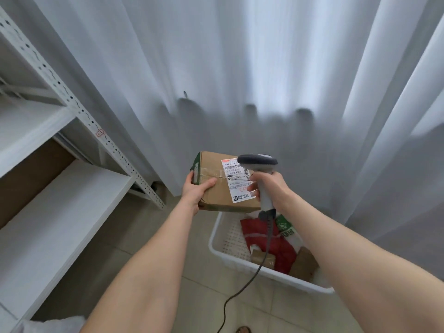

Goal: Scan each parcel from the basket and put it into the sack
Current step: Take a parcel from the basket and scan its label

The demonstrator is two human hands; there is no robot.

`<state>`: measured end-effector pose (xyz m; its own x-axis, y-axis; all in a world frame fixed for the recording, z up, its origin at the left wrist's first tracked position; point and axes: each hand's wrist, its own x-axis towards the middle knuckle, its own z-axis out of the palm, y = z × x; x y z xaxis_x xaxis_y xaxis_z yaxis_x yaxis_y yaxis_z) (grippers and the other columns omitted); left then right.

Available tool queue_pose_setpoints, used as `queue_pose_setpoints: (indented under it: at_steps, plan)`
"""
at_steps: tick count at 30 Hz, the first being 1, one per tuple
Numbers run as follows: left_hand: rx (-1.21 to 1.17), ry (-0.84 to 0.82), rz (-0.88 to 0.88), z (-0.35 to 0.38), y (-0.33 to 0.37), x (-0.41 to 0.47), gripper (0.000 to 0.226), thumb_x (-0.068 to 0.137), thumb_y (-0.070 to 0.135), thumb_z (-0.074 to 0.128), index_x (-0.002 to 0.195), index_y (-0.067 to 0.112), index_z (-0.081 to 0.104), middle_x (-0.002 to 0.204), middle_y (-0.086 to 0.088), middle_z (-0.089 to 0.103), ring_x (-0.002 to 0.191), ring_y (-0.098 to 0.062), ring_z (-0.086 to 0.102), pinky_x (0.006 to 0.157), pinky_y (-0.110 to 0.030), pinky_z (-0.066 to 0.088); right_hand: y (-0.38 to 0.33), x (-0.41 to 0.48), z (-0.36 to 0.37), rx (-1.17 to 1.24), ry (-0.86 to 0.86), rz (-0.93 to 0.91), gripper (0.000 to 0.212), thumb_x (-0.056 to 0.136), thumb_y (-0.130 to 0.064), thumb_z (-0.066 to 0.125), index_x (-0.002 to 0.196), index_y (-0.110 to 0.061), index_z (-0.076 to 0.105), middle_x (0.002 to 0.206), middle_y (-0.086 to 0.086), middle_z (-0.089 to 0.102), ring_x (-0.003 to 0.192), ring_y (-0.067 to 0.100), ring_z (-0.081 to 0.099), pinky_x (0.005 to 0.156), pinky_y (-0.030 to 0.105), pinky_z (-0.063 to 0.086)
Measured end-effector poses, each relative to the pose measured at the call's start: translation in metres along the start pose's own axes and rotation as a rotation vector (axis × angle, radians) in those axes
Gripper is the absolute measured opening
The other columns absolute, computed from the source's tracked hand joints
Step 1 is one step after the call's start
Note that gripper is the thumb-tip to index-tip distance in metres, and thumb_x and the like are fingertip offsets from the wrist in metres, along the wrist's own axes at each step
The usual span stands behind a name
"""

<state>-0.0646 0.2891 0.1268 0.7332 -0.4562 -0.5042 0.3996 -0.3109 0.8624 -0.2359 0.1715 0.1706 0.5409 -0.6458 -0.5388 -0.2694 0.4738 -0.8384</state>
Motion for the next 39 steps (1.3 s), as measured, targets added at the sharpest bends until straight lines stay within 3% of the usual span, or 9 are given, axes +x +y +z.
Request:
queue_pose_setpoints:
  at_steps: [5, 19, 30, 34, 37, 39]
  plan:
    - [-0.015, -0.004, 0.058, 0.000, 0.014, -0.029, 0.095, 0.068, 0.023, 0.086, 0.146, 0.030, 0.033, 0.132, -0.006, 0.053, 0.109, -0.030, 0.058, 0.087, -0.049, 0.054, -0.027, -0.038, -0.015, -0.005, -0.045, 0.001, 0.013, 0.084, -0.006, 0.057, 0.096, -0.001, 0.055, 0.054, 0.011, 0.057, 0.043, 0.017, 0.043, 0.046, 0.026, 0.039]
    - [-0.018, 0.046, 0.124, 0.003, 0.031, -0.077, 0.102, 0.063, 0.026, 0.088, 0.148, 0.029, 0.031, 0.137, -0.007, 0.049, 0.115, -0.033, 0.053, 0.095, -0.052, 0.049, -0.049, -0.099, -0.033, -0.140, -0.129, -0.036, 0.014, 0.086, -0.009, 0.055, 0.100, -0.005, 0.055, 0.064, 0.007, 0.054, 0.048, 0.013, 0.046, 0.047, 0.024, 0.043]
    - [-0.056, 0.086, 0.115, -0.009, 0.038, -0.087, 0.094, 0.064, 0.029, 0.088, 0.143, 0.022, 0.038, 0.130, -0.009, 0.056, 0.110, -0.031, 0.057, 0.089, -0.048, 0.052, -0.045, -0.097, -0.038, -0.010, -0.010, -0.042, 0.013, 0.086, -0.005, 0.061, 0.099, -0.003, 0.057, 0.069, 0.010, 0.060, 0.050, 0.014, 0.052, 0.049, 0.024, 0.047]
    - [-0.092, 0.148, 0.069, -0.043, 0.040, -0.096, 0.078, 0.070, 0.030, 0.084, 0.137, 0.016, 0.045, 0.121, -0.010, 0.061, 0.099, -0.028, 0.060, 0.081, -0.045, 0.052, -0.035, -0.087, -0.032, 0.024, 0.098, -0.031, 0.025, 0.085, -0.004, 0.063, 0.109, -0.003, 0.058, 0.076, 0.008, 0.057, 0.064, 0.018, 0.053, 0.057, 0.030, 0.047]
    - [-0.131, 0.211, -0.019, -0.081, 0.037, -0.109, 0.073, 0.068, 0.038, 0.084, 0.129, 0.016, 0.050, 0.115, -0.010, 0.063, 0.100, -0.030, 0.061, 0.087, -0.053, 0.052, -0.025, -0.088, -0.012, 0.005, 0.067, -0.010, 0.030, 0.088, -0.008, 0.065, 0.113, -0.010, 0.049, 0.092, 0.009, 0.053, 0.080, 0.024, 0.053, 0.062, 0.033, 0.051]
    - [-0.146, 0.231, -0.081, -0.108, 0.034, -0.122, 0.064, 0.070, 0.043, 0.081, 0.120, 0.018, 0.052, 0.111, -0.010, 0.063, 0.098, -0.031, 0.060, 0.087, -0.056, 0.051, -0.017, -0.091, 0.012, -0.002, 0.000, -0.008, 0.032, 0.088, -0.010, 0.066, 0.114, -0.013, 0.046, 0.095, 0.009, 0.052, 0.085, 0.025, 0.052, 0.077, 0.039, 0.056]
